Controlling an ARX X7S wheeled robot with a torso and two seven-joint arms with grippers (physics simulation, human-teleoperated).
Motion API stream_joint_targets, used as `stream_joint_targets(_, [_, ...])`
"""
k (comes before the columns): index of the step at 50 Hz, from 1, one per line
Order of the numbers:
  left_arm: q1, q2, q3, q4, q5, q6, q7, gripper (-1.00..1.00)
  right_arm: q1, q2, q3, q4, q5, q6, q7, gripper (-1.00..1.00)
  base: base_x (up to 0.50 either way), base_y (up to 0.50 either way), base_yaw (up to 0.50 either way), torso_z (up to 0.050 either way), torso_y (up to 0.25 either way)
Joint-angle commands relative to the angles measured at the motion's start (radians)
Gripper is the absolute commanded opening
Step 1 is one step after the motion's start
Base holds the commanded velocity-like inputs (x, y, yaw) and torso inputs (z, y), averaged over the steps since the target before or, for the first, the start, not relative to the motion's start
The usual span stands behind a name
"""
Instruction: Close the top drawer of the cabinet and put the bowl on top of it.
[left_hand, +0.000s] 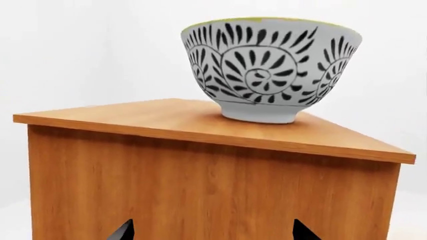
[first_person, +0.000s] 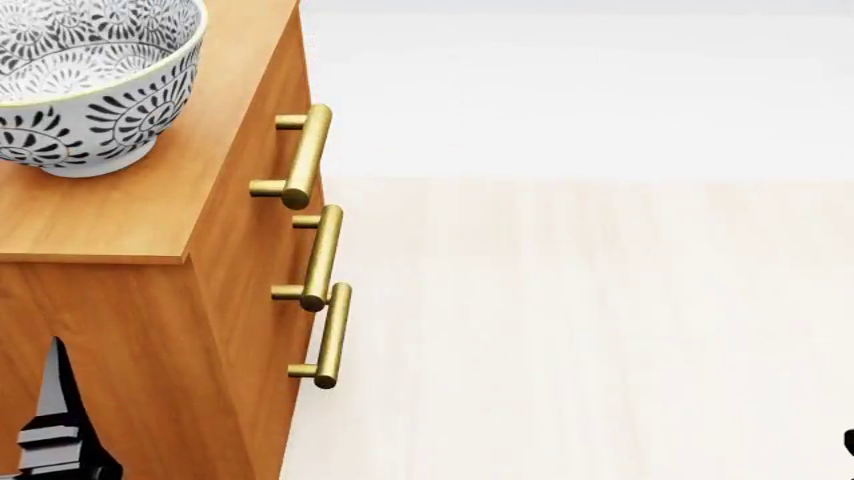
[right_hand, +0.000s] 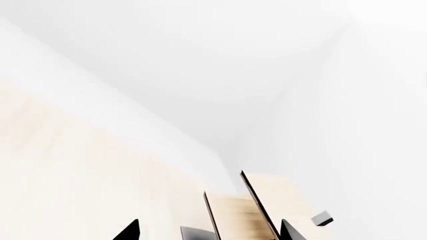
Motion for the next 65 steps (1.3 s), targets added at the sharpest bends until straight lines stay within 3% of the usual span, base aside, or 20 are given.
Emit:
stream_joint_targets(1, [0.012,-0.014,-0.014,0.050,-0.010,-0.008,-0.015,1.00,0.015,0.002,0.020,-0.041,0.001,0.020,0.012,1.00,0.00,0.00,0.00,0.000,0.000])
stream_joint_targets(27, [0.012,-0.051,-0.037,0.181,-0.032,-0.062,-0.062,1.00,0.133,0.002,0.155,-0.214,0.082,0.169,0.045,1.00,0.00,0.00,0.00,0.000,0.000])
stream_joint_targets(62, [0.064,-0.089,-0.072,0.298,-0.044,-0.028,-0.089,1.00,0.206,0.002,0.255,-0.336,0.154,0.272,0.066,1.00,0.00,0.00,0.00,0.000,0.000])
stream_joint_targets(65, [0.074,-0.098,-0.087,0.324,-0.053,-0.027,-0.098,1.00,0.255,0.002,0.307,-0.383,0.222,0.319,0.094,1.00,0.00,0.00,0.00,0.000,0.000])
